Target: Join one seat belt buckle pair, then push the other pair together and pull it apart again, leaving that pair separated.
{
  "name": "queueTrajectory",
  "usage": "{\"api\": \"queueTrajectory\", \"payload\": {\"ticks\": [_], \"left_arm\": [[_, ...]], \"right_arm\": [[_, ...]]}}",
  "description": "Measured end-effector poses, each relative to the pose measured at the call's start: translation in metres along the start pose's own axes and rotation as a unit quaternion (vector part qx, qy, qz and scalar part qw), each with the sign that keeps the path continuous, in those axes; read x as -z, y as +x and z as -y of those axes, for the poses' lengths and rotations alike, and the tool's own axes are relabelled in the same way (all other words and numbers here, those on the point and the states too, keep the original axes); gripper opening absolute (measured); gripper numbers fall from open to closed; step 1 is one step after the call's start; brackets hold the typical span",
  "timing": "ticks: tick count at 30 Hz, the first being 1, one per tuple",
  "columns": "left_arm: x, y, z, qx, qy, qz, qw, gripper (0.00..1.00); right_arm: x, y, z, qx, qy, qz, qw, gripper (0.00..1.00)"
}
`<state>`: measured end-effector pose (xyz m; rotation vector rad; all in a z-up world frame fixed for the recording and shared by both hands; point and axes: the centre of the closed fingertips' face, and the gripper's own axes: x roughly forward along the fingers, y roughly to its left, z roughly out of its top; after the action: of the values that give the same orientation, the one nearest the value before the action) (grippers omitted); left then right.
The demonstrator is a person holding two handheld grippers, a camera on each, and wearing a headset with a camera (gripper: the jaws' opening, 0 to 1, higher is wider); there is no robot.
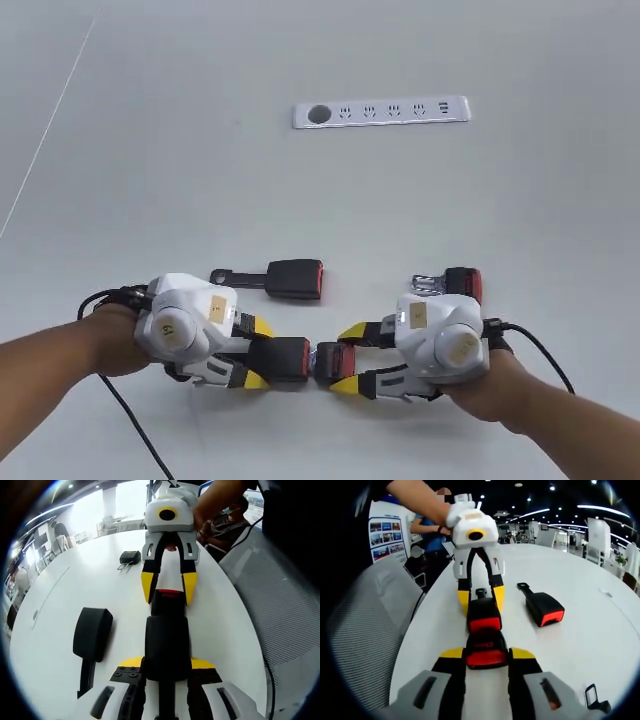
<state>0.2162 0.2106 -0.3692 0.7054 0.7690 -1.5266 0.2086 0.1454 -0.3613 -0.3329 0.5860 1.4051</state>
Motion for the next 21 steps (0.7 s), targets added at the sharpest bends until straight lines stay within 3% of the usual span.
{"api": "queueTrajectory", "payload": {"ticks": [10, 15, 18, 21], "left_arm": [[0.002, 0.0003, 0.0, 0.001, -0.003, -0.002, 1.0, 0.32], [0.0022, 0.0016, 0.0012, -0.002, 0.018, -0.023, 0.9996, 0.33], [0.0017, 0.0021, 0.001, -0.005, 0.013, -0.029, 0.9995, 0.33], [0.0019, 0.0026, 0.0013, -0.008, 0.027, -0.047, 0.9985, 0.34]], "right_arm": [[-0.0003, 0.0007, -0.0003, 0.001, 0.003, -0.002, 1.0, 0.31], [-0.0016, 0.0021, -0.0021, 0.0, -0.002, -0.013, 0.9999, 0.32], [-0.0017, 0.0021, -0.0022, -0.002, -0.007, -0.016, 0.9998, 0.34], [-0.0019, 0.0014, -0.0017, 0.012, -0.026, -0.029, 0.9992, 0.35]]}}
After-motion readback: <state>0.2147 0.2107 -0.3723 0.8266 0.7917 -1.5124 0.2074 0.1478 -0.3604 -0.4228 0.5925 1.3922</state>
